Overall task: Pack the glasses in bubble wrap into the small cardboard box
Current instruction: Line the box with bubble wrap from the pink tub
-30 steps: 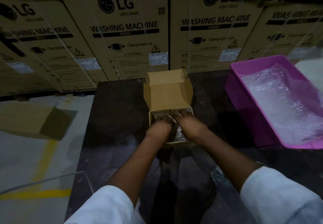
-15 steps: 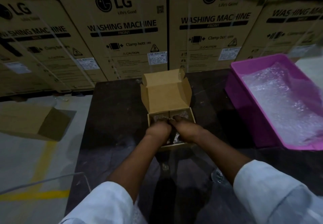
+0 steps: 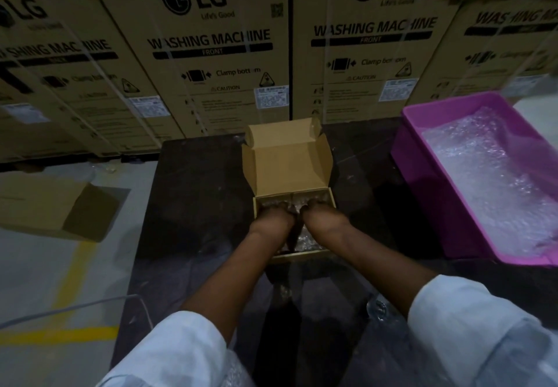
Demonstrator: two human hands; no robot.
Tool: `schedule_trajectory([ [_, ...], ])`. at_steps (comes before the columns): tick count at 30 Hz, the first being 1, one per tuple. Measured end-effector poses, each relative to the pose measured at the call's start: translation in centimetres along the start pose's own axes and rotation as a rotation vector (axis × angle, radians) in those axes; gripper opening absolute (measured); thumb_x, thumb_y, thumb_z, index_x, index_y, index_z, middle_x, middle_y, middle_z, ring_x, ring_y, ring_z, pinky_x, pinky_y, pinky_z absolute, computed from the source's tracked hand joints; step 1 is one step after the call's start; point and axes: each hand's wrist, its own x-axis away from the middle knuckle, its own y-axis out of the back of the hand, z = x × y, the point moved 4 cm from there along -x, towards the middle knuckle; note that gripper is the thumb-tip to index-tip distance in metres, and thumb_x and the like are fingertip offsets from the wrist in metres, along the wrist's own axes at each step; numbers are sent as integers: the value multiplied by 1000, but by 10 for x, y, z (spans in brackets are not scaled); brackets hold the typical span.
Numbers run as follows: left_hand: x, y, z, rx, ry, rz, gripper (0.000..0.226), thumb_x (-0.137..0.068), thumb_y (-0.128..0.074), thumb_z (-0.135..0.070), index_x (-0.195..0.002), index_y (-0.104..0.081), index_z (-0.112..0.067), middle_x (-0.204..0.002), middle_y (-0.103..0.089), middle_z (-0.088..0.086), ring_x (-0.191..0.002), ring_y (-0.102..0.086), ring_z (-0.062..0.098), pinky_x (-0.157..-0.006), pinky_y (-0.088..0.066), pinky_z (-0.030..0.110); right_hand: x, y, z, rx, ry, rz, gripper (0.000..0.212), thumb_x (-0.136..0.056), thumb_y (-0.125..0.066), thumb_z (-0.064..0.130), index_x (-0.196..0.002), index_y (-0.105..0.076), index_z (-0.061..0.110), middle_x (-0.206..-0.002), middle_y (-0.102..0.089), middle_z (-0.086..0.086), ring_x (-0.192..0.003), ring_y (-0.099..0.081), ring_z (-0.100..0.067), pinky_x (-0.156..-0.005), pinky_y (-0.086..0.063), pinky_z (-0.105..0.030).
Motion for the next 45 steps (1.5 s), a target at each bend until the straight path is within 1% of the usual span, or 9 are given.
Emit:
schedule_trajectory([
  [8, 11, 1, 11, -132, -79, -233, 38, -95, -51, -21, -130, -52, -9, -133, -51, 15, -117, -55, 35, -91, -46, 39, -3, 4, 0, -40, 28, 19, 44, -97, -39, 8, -139, -42, 18, -138, -44, -14, -123, -49, -33, -97, -47, -43],
  [12, 5, -3, 7, -109, -134, -77, 58, -89, -61, -17, -142, -39, -7, -145, -34, 17, -129, -42, 40, -100, -44, 48, 7, -1, -1, -18, 75, 50, 59, -94, -48, 11, -147, -28, 27, -150, -26, -16, -132, -37, -38, -102, -40, -42],
  [16, -8, -1, 4, -167, -134, 69, 88, -81, -71, -15, -151, -19, -8, -155, -18, 18, -138, -26, 43, -110, -33, 52, 0, -5, -1, 45, 36, 99, 66, -91, -51, 5, -149, -22, 15, -157, -9, -21, -142, -18, -42, -111, -29, -44],
  [23, -15, -11, 7, -247, -93, 60, 70, -96, -49, -15, -153, -8, -8, -157, -6, 19, -137, -22, 48, -108, -31, 58, -15, -15, -4, 25, 3, 138, 75, -86, -57, 3, -150, -19, 16, -155, -11, -17, -141, -16, -43, -111, -31, -48],
  [28, -9, -5, 5, -264, -87, 41, 77, -93, -56, -16, -152, -8, -7, -157, -7, 16, -139, -20, 46, -109, -33, 56, -14, -8, -6, -13, 8, 161, 89, -83, -64, 6, -151, -10, 25, -157, -5, -12, -142, -17, -39, -111, -32, -49],
  [33, -11, -8, 8, -118, -84, 32, 65, -88, -59, -25, -147, -32, -16, -150, -32, 15, -132, -40, 37, -106, -39, 49, 2, -4, -14, -78, 69, 45, 47, -98, -44, 19, -143, -36, 15, -149, -33, -15, -134, -37, -36, -106, -34, -47],
  [36, -3, -6, 7, -81, -133, -14, 58, -84, -62, -18, -138, -42, -11, -136, -47, 14, -117, -54, 35, -96, -47, 42, 5, 1, -17, -93, 56, 57, 57, -88, -54, 4, -140, -38, 21, -143, -37, -14, -124, -48, -35, -99, -46, -46],
  [41, 0, -12, -6, -155, -134, -20, 65, -89, -60, -22, -145, -30, -11, -144, -33, 18, -125, -42, 40, -105, -38, 47, 4, 6, -12, -44, 37, 131, 55, -94, -47, 10, -145, -31, 22, -155, -19, -12, -139, -30, -36, -108, -36, -48],
  [45, 4, -2, -12, -279, -176, -72, 52, -101, -39, -30, -148, -28, -11, -151, -32, 18, -137, -34, 36, -111, -29, 43, -1, 0, -7, 2, 54, 72, 57, -97, -47, 17, -148, -22, 26, -157, -12, -13, -142, -17, -38, -108, -32, -52],
])
